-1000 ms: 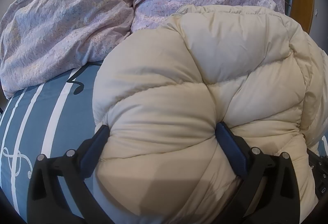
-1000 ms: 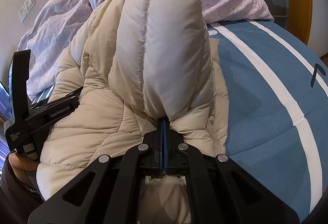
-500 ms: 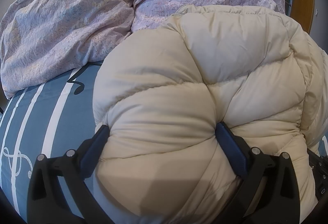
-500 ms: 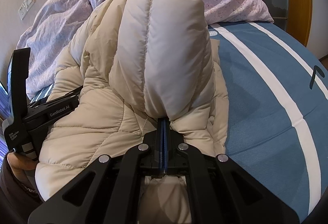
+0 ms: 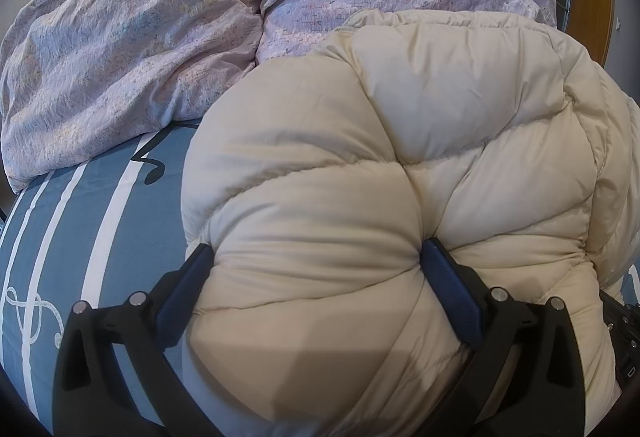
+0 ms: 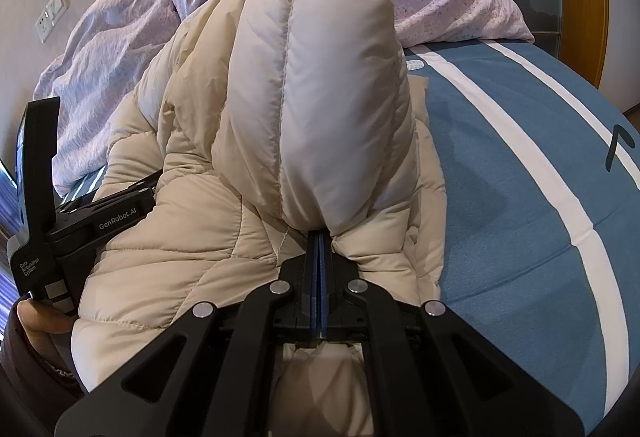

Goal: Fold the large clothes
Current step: 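Hold the jacket end closed in both tools, pressing the bundle together, then lift the held jacket end with both tools and roll it over the bundle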

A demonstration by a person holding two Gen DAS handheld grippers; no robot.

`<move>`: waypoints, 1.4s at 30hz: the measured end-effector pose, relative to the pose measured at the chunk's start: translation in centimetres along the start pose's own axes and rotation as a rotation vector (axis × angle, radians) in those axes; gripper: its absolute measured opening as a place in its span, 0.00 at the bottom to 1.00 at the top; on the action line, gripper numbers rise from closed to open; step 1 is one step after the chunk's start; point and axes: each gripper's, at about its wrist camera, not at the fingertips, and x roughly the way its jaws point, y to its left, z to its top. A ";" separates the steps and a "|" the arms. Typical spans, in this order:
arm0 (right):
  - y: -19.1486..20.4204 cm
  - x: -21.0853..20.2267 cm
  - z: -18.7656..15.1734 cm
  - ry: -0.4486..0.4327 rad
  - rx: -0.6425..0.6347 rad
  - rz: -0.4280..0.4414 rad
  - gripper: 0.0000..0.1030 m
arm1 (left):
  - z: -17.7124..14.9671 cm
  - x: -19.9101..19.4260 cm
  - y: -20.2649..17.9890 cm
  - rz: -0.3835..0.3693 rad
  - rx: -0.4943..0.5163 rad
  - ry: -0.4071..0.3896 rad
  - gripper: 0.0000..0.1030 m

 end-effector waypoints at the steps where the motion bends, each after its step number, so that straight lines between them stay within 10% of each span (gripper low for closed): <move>1: 0.0 0.0 0.0 0.000 0.002 0.000 0.00 | 0.0 0.0 0.0 0.000 0.000 0.000 0.98; 22: -0.1 -1.3 0.3 -0.019 -0.002 0.029 0.03 | -0.2 -0.2 0.0 0.012 0.002 -0.009 0.98; 24: -0.5 -1.9 0.7 -0.011 0.022 0.051 0.09 | -0.1 -0.4 -0.1 0.023 0.008 -0.014 0.98; 29: -1.7 -4.5 1.9 -0.059 0.075 0.077 0.84 | -0.2 -2.0 0.1 0.027 0.014 -0.027 0.98; 42: -4.6 0.4 4.5 0.140 0.195 0.153 0.86 | -1.5 -4.7 0.2 -0.018 0.013 -0.033 0.98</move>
